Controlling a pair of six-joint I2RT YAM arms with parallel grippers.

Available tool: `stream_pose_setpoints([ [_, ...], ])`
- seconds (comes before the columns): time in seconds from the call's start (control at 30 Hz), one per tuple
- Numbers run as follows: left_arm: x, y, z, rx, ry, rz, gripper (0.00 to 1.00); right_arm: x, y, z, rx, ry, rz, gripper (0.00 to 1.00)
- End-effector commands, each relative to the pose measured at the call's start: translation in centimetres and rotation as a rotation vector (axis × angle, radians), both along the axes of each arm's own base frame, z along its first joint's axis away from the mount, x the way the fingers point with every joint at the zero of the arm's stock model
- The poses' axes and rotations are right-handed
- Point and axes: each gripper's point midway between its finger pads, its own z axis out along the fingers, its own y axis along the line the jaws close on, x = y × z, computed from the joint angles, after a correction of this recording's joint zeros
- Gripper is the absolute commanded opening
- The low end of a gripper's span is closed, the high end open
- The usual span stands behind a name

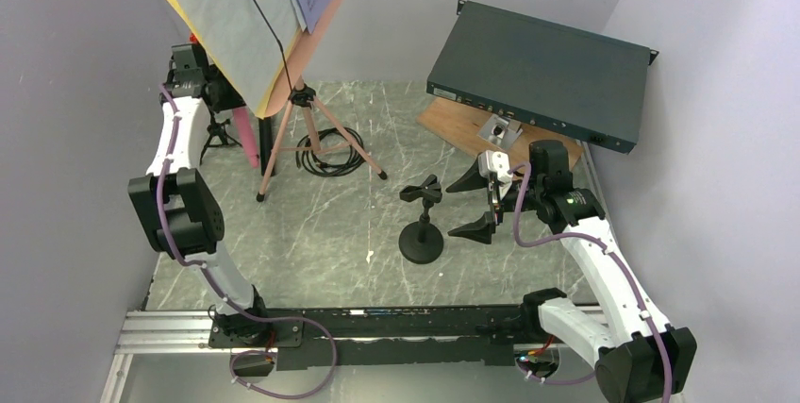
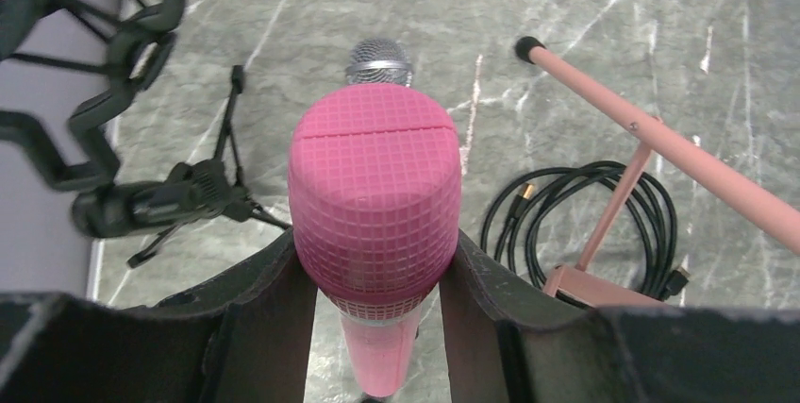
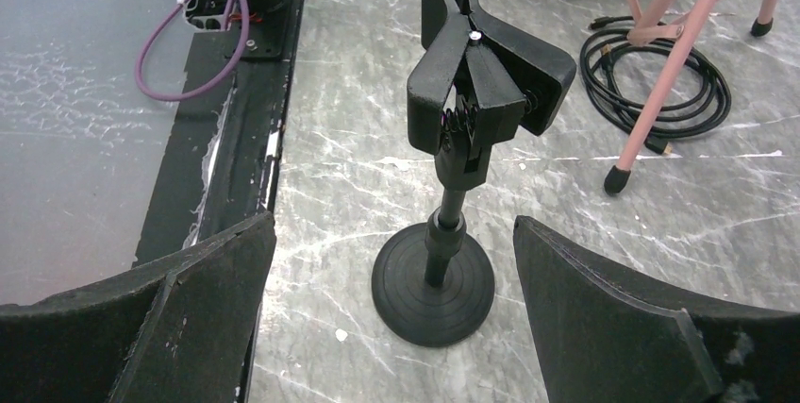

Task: Pack up the instrument practice props
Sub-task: Place the microphone at the center of the board.

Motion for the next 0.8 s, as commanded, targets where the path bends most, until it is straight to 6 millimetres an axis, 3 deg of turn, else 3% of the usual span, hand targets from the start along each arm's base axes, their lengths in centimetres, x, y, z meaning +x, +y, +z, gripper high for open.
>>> stream_pose_setpoints([
  [0.0,1.3,-2.1,1.3,-0.082,-0.033,-0.115,0.01,-0.7,0.2,0.7,0.031,-0.035,0.042,0.99],
  [0.77,3.7,-6.2,-7.4,-0.267,0.185,-0.223,0.06,-0.5,0.2,0.3,0.028,-0.025,0.039,0.99],
])
